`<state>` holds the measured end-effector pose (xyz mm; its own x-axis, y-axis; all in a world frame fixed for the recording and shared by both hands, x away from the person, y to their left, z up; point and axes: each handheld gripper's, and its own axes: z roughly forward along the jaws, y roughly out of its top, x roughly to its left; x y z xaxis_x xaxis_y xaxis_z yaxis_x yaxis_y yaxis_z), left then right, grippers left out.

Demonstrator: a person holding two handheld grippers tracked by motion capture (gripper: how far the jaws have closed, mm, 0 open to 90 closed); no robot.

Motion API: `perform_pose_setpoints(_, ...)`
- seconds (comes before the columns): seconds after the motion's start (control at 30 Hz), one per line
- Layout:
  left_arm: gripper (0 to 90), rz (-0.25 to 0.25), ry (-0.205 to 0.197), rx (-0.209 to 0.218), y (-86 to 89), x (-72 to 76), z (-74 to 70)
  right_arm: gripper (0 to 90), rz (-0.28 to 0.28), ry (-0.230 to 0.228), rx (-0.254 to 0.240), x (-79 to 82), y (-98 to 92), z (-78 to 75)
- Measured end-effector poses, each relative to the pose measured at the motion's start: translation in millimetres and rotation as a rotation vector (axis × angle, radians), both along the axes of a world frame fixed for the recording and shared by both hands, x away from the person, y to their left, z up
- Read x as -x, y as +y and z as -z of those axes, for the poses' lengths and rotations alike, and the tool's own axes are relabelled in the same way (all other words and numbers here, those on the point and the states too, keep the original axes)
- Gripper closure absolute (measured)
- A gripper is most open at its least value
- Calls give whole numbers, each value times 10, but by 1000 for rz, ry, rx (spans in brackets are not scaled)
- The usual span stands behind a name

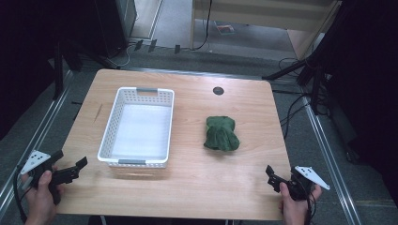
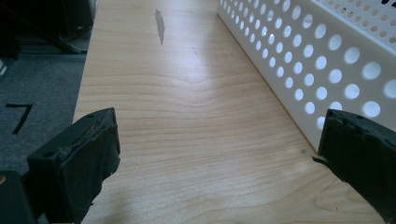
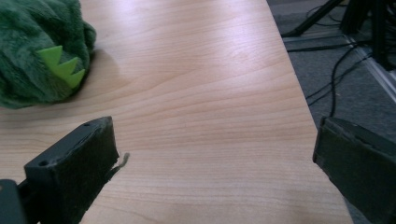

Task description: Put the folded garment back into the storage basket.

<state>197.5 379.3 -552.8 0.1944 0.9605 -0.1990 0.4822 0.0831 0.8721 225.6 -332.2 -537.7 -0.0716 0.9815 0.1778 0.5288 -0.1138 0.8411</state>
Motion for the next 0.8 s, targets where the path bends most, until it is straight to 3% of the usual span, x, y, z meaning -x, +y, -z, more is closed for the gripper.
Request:
perform_pose_setpoints(0.2,0,-3,-2,-3,-3,3,-1,2,-20,1,-2,-21,79,-55)
perform_pose_setpoints(0.33,0,-2,-1,-4,-2,2,-1,4,-24,6,69,-56,212,-127)
perform_pose_setpoints(0.43,0,-4,2,2,0,-1,0,4,-51,19,59,-97,332,-207)
perform_pose_setpoints(0.63,0,-3,0,5,2,0,0,0,-36,50,81,-170,491,-329)
perform_pose_setpoints(0.7,0,-3,1,5,3,0,0,0,-68,64,62,-200,563,-382)
perform_pose_setpoints(0.8,0,-2,2,7,4,-1,0,0,-70,75,55,-225,602,-405)
